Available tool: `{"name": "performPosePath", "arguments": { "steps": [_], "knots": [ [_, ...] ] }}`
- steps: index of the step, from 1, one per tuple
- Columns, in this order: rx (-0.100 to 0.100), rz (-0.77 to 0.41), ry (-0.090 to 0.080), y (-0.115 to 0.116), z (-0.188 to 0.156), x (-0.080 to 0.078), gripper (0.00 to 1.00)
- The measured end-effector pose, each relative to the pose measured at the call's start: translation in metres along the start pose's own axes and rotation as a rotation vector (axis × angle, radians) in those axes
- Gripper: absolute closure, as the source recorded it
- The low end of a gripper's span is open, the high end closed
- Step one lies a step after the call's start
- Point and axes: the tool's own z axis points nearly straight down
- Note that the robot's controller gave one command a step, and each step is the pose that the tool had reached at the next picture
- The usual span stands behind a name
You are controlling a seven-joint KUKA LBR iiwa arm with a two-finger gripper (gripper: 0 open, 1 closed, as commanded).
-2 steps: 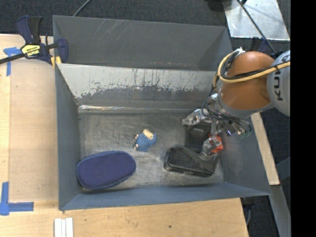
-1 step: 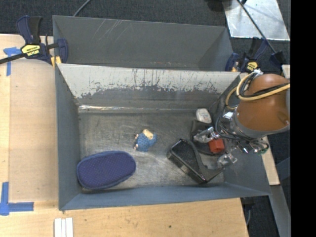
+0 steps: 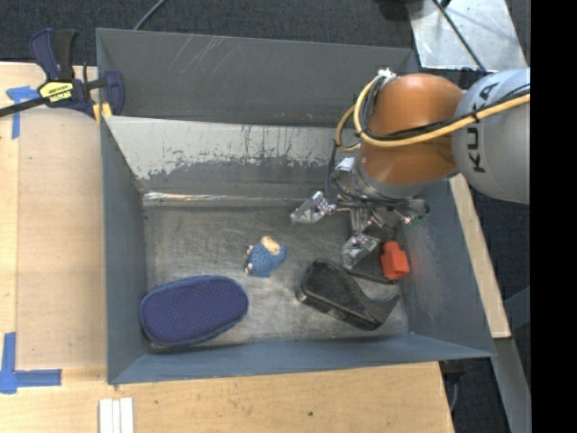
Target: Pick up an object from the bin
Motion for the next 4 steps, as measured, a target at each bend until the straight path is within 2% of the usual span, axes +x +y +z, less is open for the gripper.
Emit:
{"name": "performPosePath", "arguments": {
  "steps": [1,2,3,4],
  "knots": [
    [0.006,0.445,-0.005,0.054,0.018,0.006,0.00],
    [0.002,0.285,0.010,0.068,0.039,-0.053,0.00],
    [0.008,0.286,-0.011,0.067,0.036,-0.058,1.00],
    [0.004,0.260,-0.003,0.057,-0.111,-0.077,1.00]
  ]
}}
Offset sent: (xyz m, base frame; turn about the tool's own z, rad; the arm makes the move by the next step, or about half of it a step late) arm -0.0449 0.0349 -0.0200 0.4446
